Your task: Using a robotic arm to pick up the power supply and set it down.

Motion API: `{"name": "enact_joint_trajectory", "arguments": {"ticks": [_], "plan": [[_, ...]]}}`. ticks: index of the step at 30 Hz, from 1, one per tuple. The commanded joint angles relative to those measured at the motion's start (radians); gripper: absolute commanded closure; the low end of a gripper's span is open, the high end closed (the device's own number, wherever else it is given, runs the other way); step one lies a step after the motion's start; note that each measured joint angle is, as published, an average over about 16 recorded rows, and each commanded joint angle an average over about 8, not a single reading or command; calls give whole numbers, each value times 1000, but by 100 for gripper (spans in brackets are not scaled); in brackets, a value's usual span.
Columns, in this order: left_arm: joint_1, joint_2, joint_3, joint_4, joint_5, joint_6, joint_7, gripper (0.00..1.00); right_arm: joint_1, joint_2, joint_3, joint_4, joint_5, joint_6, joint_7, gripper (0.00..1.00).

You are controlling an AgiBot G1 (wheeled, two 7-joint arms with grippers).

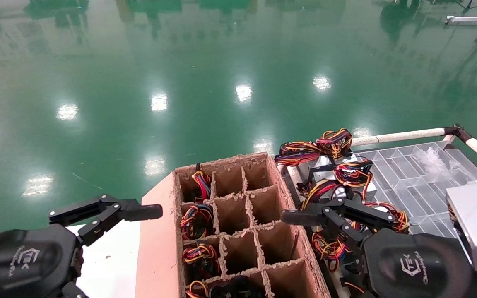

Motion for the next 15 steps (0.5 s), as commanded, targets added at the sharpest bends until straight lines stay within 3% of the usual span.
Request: {"name": "enact_joint_trajectory", "arguments": {"ticks": [1, 15], "plan": [[0, 0, 0, 0, 0, 0, 0, 100, 0, 0, 0, 0, 0, 0, 0, 0], [0, 0, 0, 0, 0, 0, 0, 100, 0, 0, 0, 0, 0, 0, 0, 0]]}}
